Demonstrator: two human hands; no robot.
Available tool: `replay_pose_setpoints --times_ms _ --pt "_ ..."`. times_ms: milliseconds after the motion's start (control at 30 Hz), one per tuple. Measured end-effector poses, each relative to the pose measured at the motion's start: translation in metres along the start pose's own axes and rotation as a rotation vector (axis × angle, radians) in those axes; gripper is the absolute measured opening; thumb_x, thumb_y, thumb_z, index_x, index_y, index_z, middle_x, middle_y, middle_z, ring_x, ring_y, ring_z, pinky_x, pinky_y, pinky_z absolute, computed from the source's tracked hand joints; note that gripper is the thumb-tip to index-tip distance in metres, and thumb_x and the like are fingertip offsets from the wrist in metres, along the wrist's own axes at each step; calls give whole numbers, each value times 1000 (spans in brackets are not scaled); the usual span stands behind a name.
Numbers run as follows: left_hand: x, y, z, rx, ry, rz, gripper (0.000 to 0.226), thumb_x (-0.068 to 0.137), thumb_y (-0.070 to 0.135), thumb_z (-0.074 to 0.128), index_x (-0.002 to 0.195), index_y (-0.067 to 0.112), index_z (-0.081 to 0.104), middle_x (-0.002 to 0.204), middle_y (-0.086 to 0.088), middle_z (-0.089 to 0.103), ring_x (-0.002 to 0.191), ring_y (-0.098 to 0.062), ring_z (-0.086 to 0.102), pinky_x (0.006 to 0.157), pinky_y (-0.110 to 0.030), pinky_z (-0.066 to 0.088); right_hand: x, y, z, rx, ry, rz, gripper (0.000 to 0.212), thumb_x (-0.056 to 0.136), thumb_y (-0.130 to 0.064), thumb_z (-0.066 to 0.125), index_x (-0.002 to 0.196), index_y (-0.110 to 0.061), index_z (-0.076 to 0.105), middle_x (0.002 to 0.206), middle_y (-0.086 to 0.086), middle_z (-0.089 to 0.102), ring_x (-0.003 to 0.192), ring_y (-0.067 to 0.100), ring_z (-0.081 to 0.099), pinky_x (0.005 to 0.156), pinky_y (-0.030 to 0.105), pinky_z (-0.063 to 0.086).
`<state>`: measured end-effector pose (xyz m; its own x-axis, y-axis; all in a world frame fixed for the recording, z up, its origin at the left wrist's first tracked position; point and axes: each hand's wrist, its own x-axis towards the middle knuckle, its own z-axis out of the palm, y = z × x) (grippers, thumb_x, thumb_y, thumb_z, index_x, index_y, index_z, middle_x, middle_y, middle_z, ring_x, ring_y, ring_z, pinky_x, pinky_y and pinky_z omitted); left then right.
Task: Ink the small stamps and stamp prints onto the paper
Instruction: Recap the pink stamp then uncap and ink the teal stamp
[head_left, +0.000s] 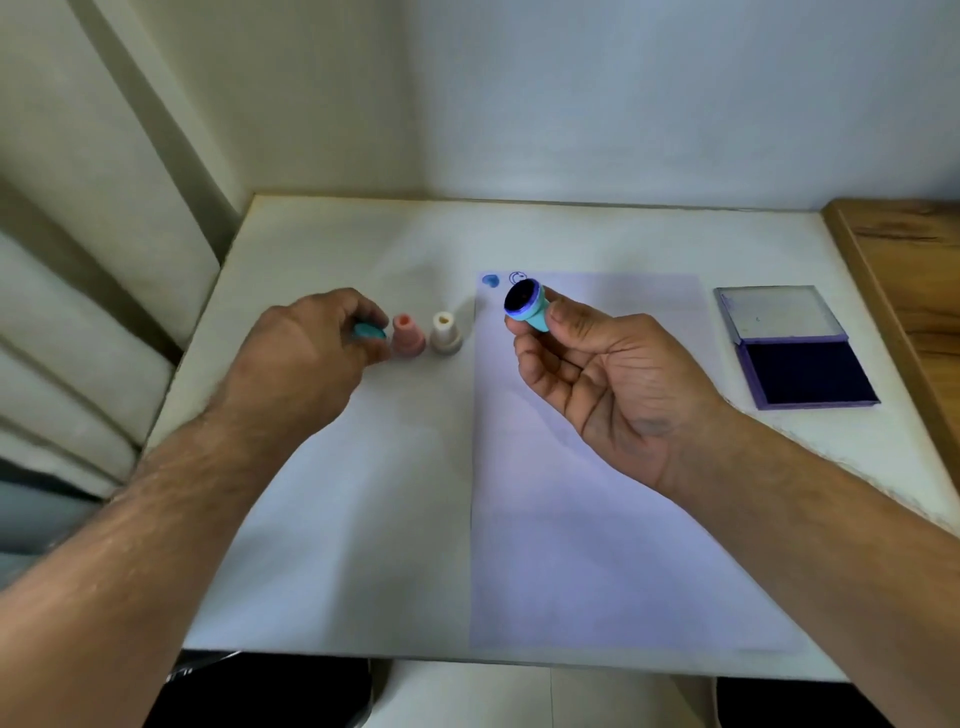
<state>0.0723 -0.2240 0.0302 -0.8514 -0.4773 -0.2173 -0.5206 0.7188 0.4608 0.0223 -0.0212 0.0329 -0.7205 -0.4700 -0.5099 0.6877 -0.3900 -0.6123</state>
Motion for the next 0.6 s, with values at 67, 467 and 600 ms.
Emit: replay_pose_setpoints --times_ms 67,467,600 --pt "4 0 2 71 -44 -25 29 87 23 70 116 24 66 113 -4 62 94 -19 53 81 -28 44 1 3 2 -9 -5 9 23 92 -3 55 111 4 67 90 15 72 69 17 67 69 24 59" --pt "8 -14 4 123 -39 -31 37 75 24 82 109 29 67 99 1 58 86 -17 55 70 -26 40 4 10 2 -33 -16 33 29 92 0 54 120 2 63 85 13 73 65 17 65 65 24 59" --pt "9 -15 4 103 -47 -33 40 75 25 82 111 29 66 98 4 61 89 -17 58 74 -25 43 5 11 1 -27 -23 38 30 92 3 54 121 2 62 89 14 71 66 18 66 65 24 59"
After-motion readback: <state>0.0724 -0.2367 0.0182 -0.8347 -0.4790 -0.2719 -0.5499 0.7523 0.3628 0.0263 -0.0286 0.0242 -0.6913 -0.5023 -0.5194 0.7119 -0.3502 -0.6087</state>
